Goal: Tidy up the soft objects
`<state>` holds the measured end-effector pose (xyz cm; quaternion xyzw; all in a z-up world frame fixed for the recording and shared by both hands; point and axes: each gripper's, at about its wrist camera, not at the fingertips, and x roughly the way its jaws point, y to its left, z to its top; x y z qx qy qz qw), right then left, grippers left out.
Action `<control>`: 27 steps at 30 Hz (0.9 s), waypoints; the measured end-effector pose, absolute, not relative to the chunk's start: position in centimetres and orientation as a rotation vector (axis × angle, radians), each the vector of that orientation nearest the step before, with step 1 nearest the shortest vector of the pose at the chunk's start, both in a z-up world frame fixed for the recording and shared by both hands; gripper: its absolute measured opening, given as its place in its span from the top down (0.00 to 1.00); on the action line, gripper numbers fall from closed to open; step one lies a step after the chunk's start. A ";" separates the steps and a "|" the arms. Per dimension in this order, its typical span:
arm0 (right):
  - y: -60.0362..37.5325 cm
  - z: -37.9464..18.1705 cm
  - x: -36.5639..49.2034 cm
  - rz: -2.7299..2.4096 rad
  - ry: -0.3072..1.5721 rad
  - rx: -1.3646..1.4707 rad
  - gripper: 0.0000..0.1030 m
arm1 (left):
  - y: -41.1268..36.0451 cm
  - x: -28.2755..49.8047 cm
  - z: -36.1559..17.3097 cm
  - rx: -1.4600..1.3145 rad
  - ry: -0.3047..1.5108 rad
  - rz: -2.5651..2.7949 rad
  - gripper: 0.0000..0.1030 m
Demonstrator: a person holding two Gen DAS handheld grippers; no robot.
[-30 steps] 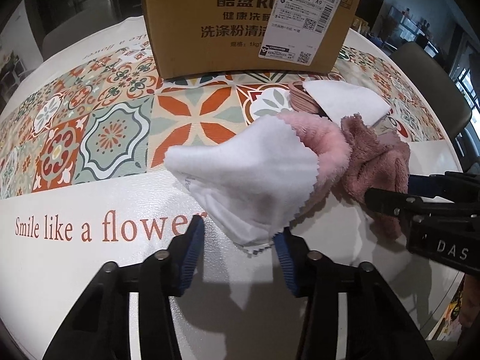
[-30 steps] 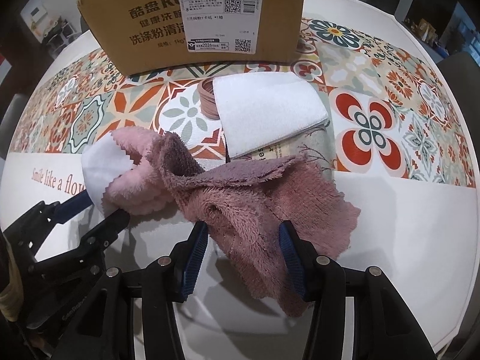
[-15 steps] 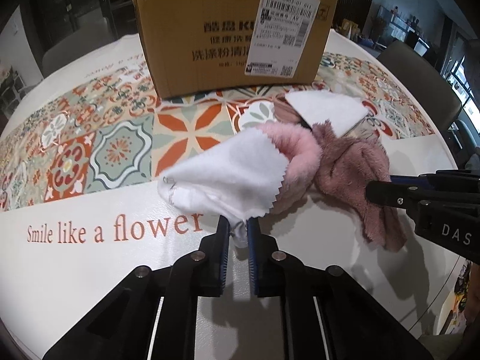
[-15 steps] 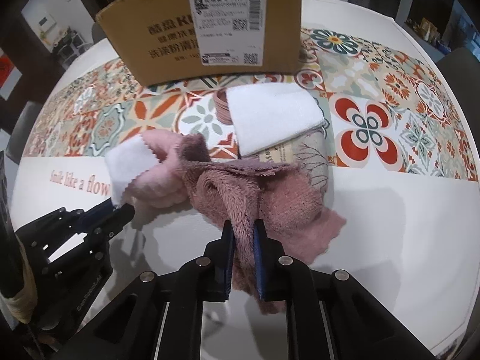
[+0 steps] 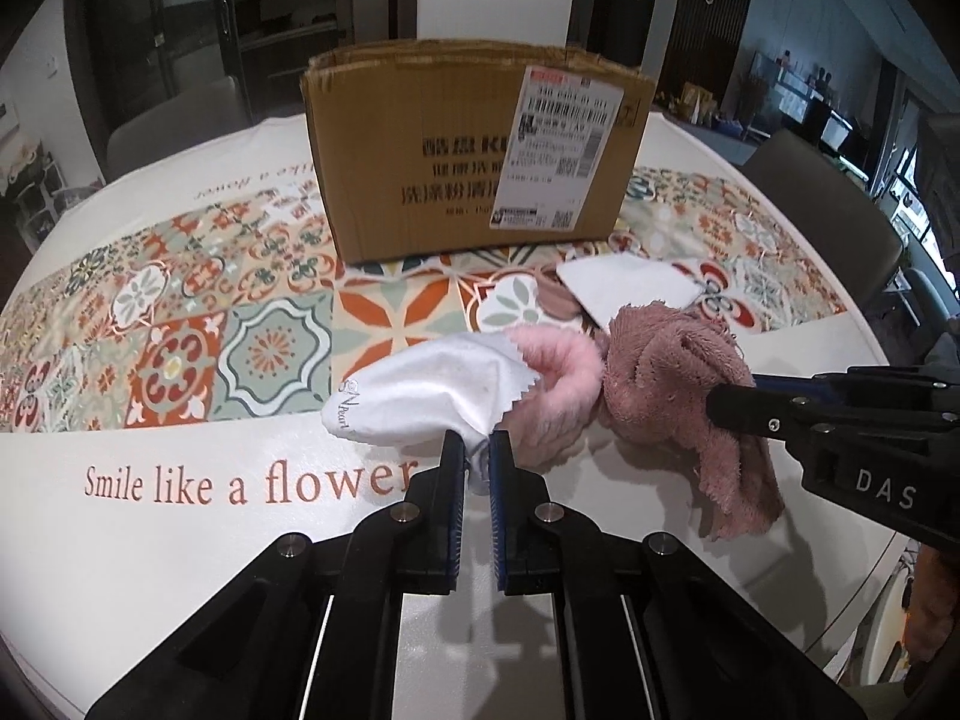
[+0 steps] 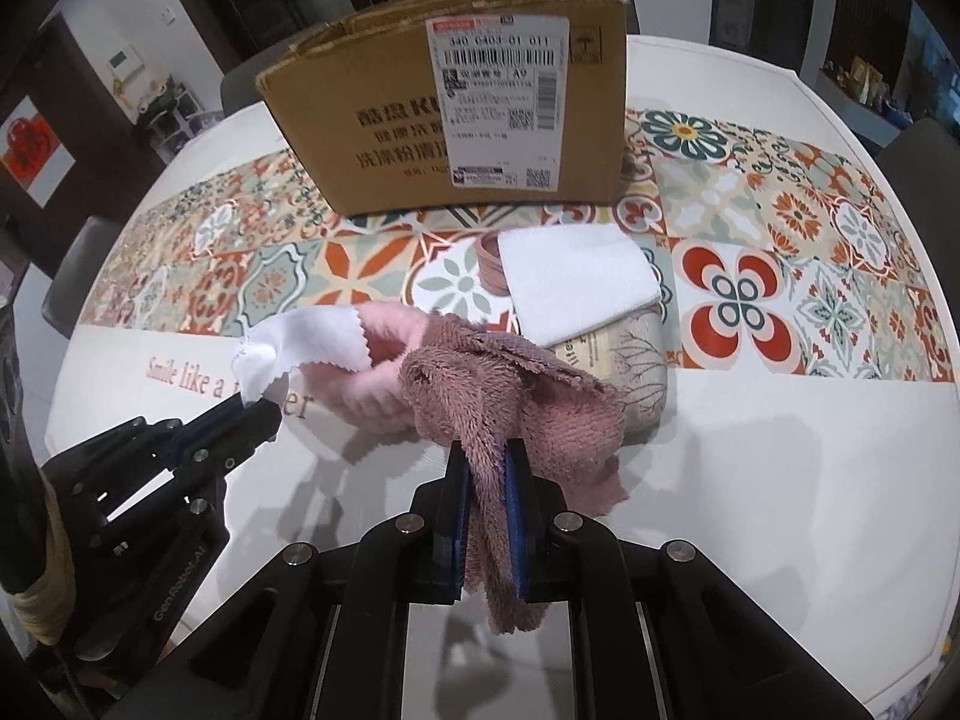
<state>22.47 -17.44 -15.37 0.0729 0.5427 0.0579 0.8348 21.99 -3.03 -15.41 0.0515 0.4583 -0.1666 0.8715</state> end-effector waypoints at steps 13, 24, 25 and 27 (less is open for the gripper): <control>-17.5 -12.2 21.7 0.137 1.059 0.154 0.88 | -2.9 21.5 -12.0 0.089 0.867 -0.355 0.91; -17.7 -9.8 21.9 0.143 0.992 0.166 0.88 | -3.0 21.8 -9.2 0.087 0.789 -0.349 0.91; -17.7 -9.5 22.0 0.145 0.984 0.167 0.88 | -3.0 21.8 -9.0 0.088 0.781 -0.347 0.91; -17.7 -9.0 22.0 0.147 0.969 0.167 0.88 | -3.0 22.0 -8.4 0.081 0.769 -0.348 0.91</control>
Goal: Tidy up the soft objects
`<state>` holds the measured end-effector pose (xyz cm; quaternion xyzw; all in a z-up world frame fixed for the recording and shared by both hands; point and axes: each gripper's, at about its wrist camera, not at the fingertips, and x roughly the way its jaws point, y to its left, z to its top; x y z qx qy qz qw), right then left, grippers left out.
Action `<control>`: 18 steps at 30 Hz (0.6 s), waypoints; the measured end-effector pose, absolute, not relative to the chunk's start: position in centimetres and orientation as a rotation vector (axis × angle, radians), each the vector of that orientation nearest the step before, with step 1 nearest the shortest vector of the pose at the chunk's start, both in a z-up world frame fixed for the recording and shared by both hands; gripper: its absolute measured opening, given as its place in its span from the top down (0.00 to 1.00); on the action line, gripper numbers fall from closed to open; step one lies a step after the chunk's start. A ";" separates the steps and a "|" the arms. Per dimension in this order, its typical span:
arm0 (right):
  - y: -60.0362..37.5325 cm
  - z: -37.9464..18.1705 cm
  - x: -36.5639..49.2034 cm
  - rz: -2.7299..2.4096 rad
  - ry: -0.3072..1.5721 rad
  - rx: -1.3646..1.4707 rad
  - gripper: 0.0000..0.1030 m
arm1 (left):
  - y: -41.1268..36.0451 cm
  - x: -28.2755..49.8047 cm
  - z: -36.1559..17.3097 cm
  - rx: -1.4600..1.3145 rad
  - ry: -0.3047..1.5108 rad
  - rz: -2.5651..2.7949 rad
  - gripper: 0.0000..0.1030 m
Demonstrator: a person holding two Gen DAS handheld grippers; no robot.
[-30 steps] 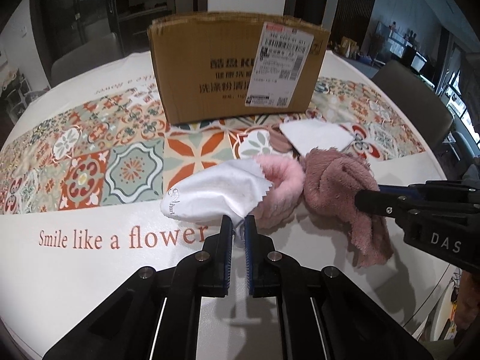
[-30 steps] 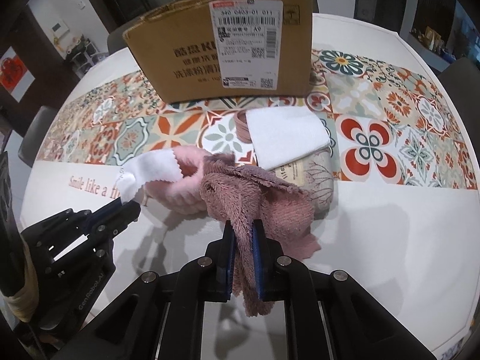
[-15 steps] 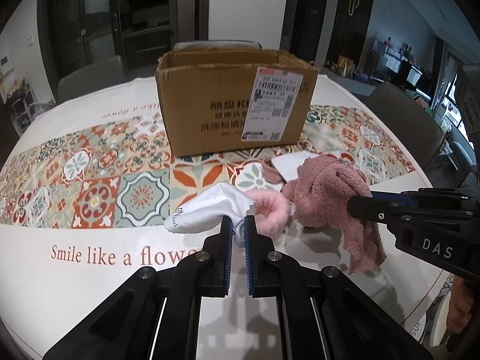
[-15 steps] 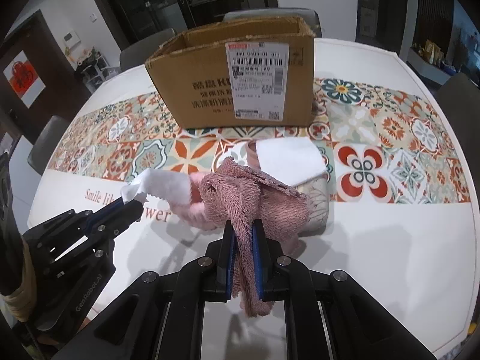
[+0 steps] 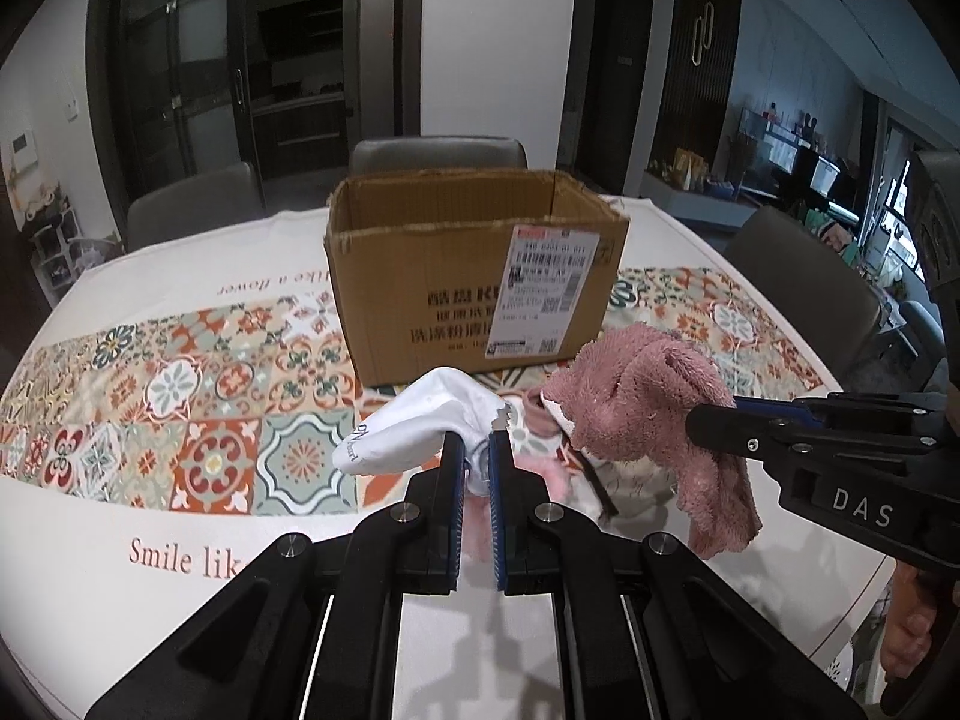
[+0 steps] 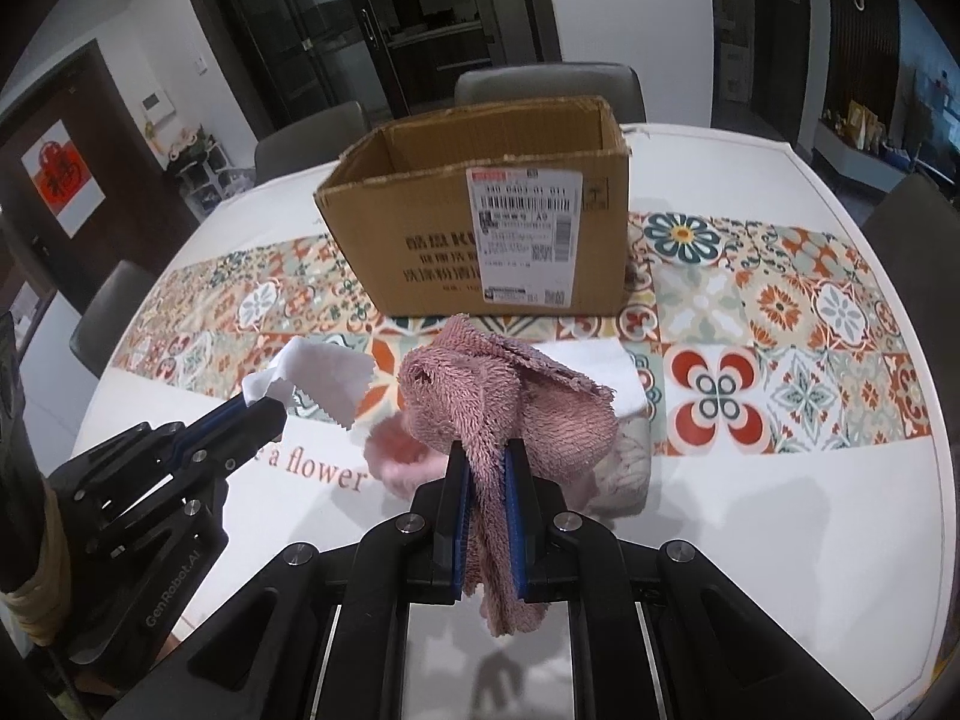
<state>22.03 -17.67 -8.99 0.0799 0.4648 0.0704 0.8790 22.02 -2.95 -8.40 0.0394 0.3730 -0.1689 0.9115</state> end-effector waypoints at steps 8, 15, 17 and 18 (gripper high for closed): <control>-17.7 -6.9 22.4 0.152 0.902 0.170 0.88 | -3.2 22.4 -6.0 0.102 0.685 -0.341 0.91; -18.1 -4.9 23.0 0.143 0.838 0.171 0.88 | -3.7 23.1 -4.1 0.112 0.618 -0.344 0.91; -18.3 -4.3 23.2 0.137 0.817 0.171 0.88 | -3.7 23.4 -3.7 0.116 0.601 -0.344 0.91; -18.3 -4.1 23.2 0.136 0.811 0.170 0.88 | -3.7 23.5 -3.6 0.117 0.594 -0.344 0.91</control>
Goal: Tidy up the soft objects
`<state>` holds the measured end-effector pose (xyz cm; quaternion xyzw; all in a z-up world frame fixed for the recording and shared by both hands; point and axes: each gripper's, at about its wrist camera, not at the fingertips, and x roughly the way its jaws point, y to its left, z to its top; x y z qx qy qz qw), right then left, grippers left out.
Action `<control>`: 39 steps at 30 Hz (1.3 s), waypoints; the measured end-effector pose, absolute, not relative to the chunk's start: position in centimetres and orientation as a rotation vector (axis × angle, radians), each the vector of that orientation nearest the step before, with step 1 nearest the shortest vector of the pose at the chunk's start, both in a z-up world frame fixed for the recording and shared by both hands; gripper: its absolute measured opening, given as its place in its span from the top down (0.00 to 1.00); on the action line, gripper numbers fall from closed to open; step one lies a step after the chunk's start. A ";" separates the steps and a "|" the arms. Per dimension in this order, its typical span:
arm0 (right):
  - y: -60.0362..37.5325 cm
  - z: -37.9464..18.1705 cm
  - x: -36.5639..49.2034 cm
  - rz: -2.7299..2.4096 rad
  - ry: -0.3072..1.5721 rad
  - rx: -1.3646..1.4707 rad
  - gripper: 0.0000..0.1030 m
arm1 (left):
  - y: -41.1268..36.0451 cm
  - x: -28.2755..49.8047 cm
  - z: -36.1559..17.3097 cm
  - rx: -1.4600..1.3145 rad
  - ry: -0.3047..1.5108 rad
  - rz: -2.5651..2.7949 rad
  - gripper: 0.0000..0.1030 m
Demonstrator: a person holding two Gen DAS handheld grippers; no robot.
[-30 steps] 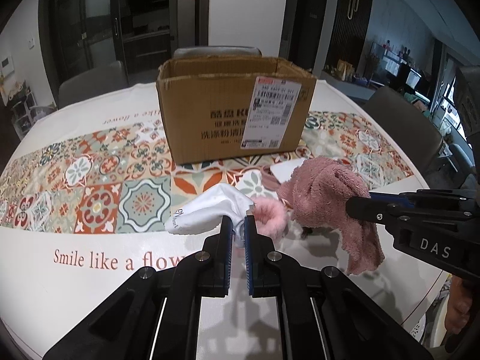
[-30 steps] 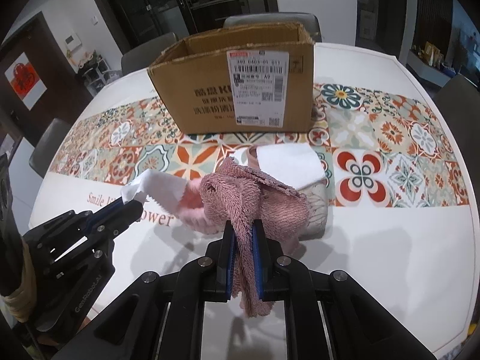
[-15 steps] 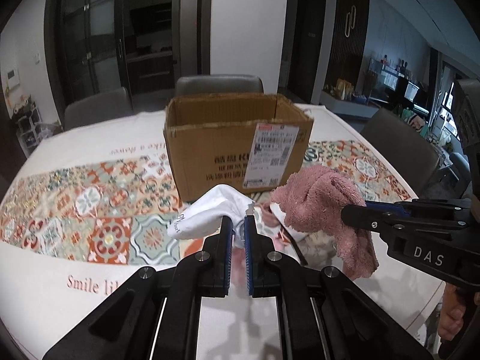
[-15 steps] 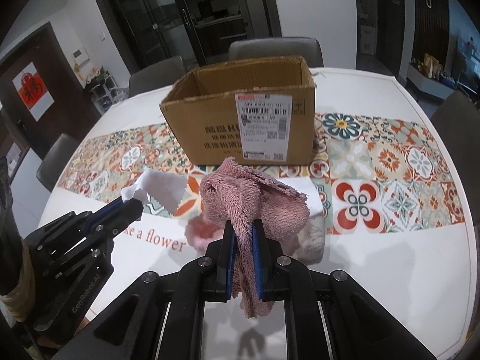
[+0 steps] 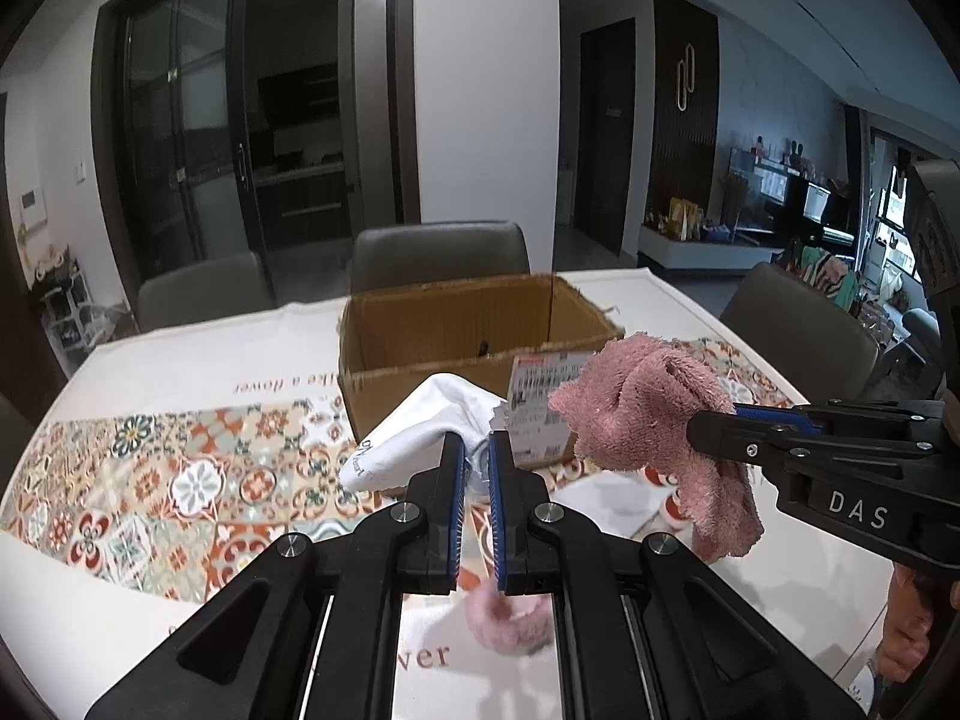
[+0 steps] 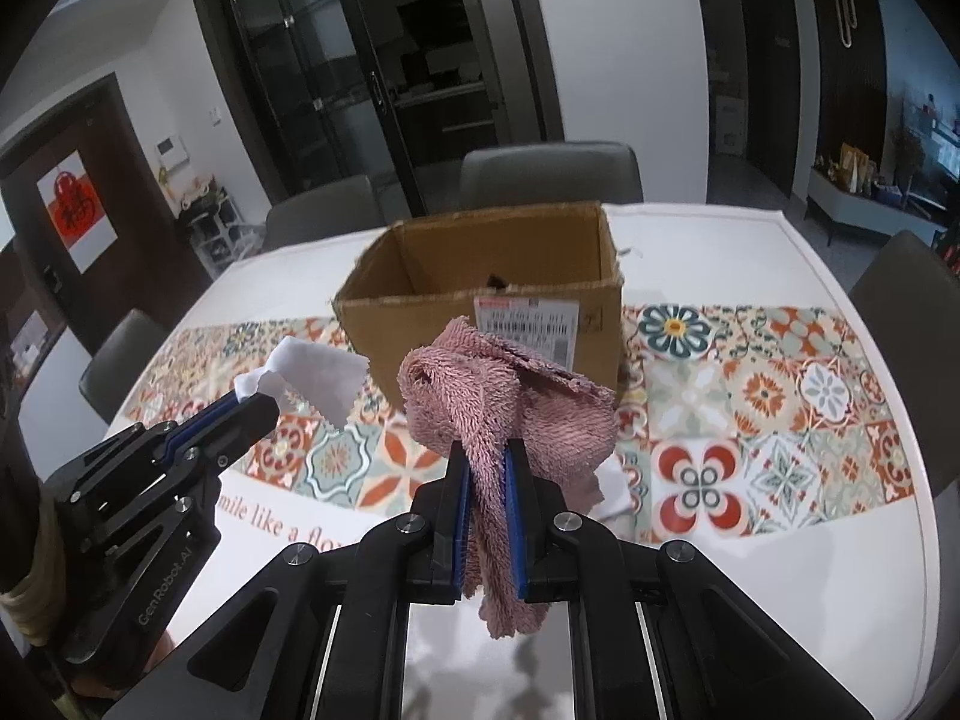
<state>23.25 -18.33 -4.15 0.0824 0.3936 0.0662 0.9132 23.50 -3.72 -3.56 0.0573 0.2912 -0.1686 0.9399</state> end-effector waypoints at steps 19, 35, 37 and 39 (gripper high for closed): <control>-19.2 1.1 26.2 0.131 0.623 0.175 0.88 | -4.1 26.5 1.4 0.112 0.434 -0.330 0.91; -19.8 3.3 29.2 0.146 0.534 0.162 0.88 | -4.5 29.8 2.5 0.107 0.389 -0.329 0.91; -19.8 3.4 29.8 0.150 0.528 0.158 0.88 | -4.5 30.3 2.4 0.106 0.391 -0.328 0.91; -19.8 3.2 30.4 0.156 0.528 0.158 0.88 | -4.6 31.0 2.3 0.108 0.393 -0.326 0.91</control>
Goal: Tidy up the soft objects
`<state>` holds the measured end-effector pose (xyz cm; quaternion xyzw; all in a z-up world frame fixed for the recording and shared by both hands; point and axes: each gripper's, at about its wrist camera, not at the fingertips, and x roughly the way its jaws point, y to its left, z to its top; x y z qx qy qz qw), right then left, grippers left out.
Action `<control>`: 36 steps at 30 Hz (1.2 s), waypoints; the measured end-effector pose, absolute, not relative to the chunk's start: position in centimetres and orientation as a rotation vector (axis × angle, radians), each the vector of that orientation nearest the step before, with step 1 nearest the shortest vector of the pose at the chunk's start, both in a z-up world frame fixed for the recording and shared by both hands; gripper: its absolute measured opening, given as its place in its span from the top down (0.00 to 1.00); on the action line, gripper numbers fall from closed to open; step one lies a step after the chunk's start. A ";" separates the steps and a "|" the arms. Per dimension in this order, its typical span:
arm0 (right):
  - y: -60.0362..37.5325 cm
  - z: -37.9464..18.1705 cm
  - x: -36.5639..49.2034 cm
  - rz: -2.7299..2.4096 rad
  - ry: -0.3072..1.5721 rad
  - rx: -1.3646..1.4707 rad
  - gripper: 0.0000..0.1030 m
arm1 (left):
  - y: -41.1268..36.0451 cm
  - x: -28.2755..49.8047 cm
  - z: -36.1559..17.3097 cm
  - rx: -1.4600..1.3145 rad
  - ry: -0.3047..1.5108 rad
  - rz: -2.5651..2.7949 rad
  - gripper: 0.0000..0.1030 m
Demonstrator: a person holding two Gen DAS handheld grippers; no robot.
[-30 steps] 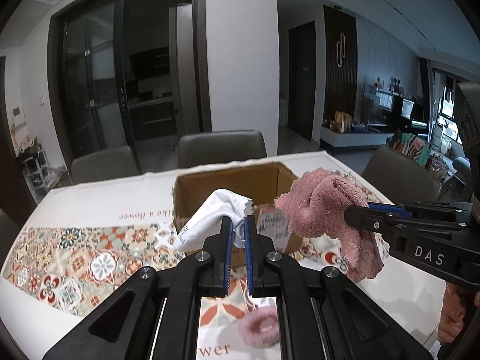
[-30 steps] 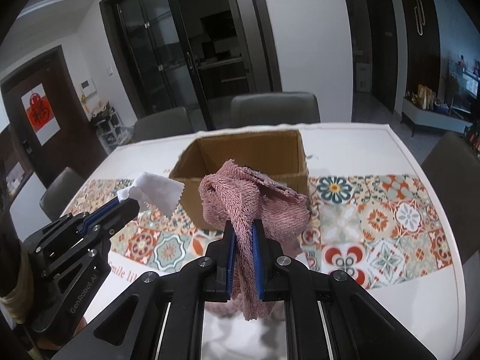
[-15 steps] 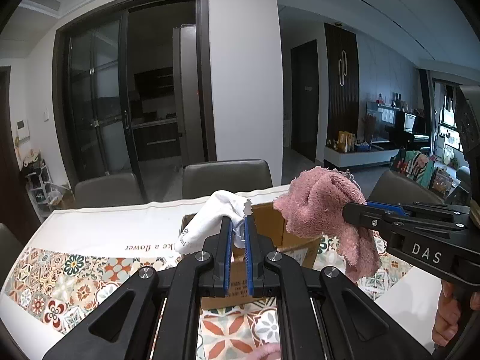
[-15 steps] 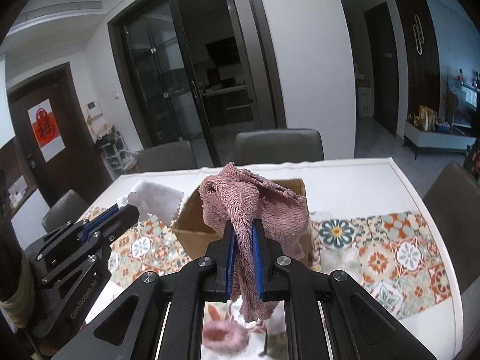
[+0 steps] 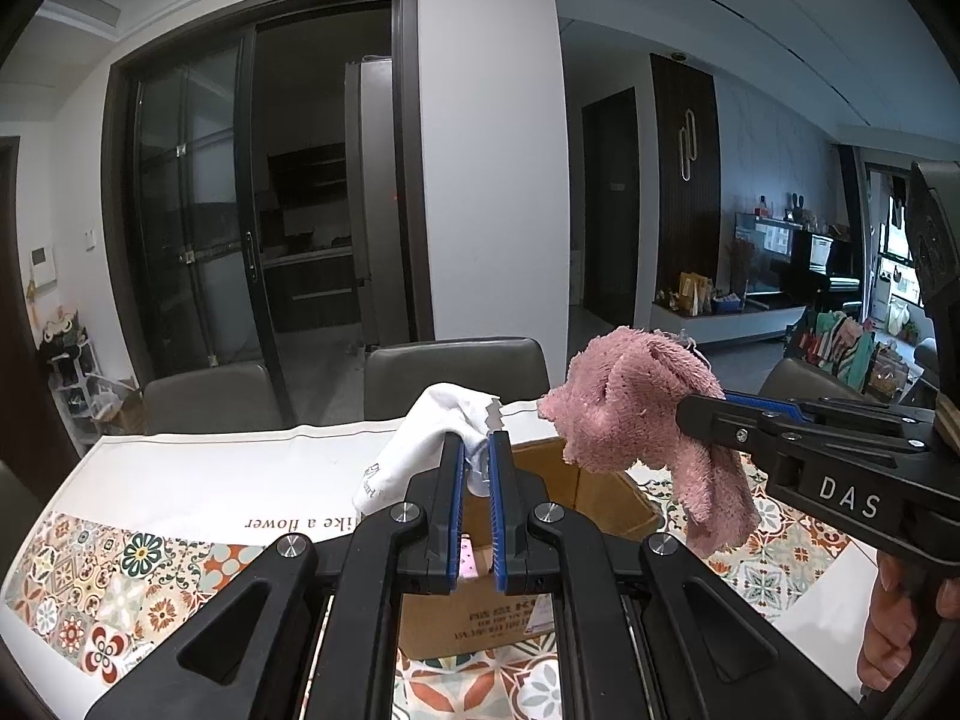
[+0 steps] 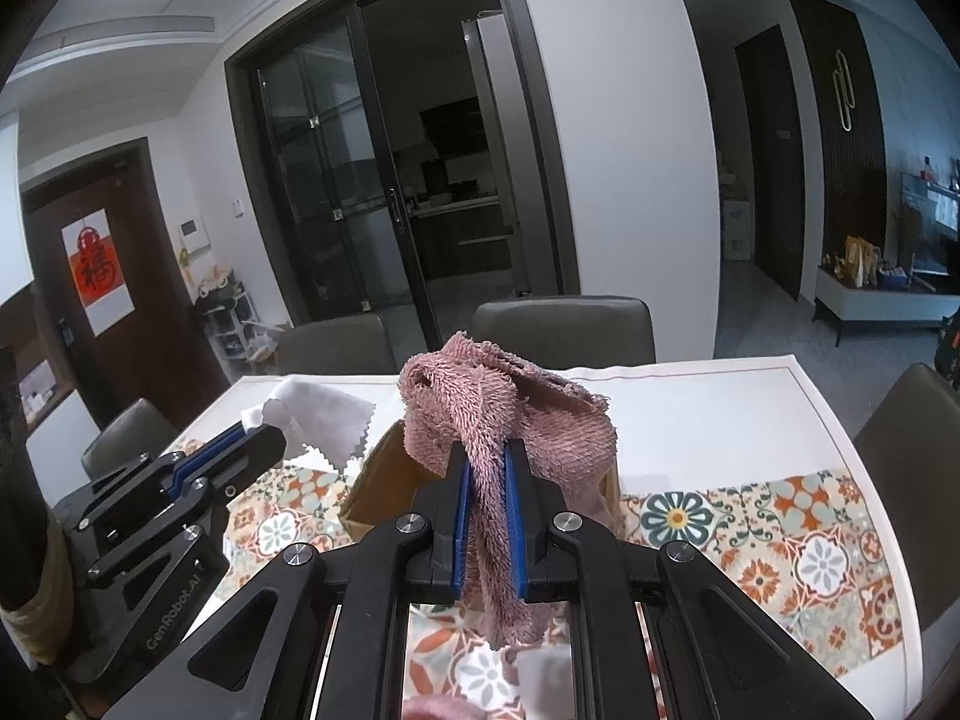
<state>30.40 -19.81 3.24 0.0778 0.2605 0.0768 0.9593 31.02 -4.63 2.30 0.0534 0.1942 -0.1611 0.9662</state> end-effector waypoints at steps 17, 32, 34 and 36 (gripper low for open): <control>-20.4 0.4 36.7 0.174 0.606 0.178 0.88 | -5.4 36.9 -0.7 0.124 0.465 -0.320 0.91; -20.6 -4.3 41.2 0.162 0.736 0.160 0.88 | -6.6 41.3 -4.5 0.129 0.586 -0.305 0.91; -20.4 -4.8 41.7 0.160 0.752 0.152 0.88 | -6.8 41.8 -5.0 0.126 0.612 -0.308 0.91; -20.3 -5.3 42.0 0.161 0.767 0.152 0.88 | -7.0 42.1 -5.5 0.127 0.630 -0.309 0.91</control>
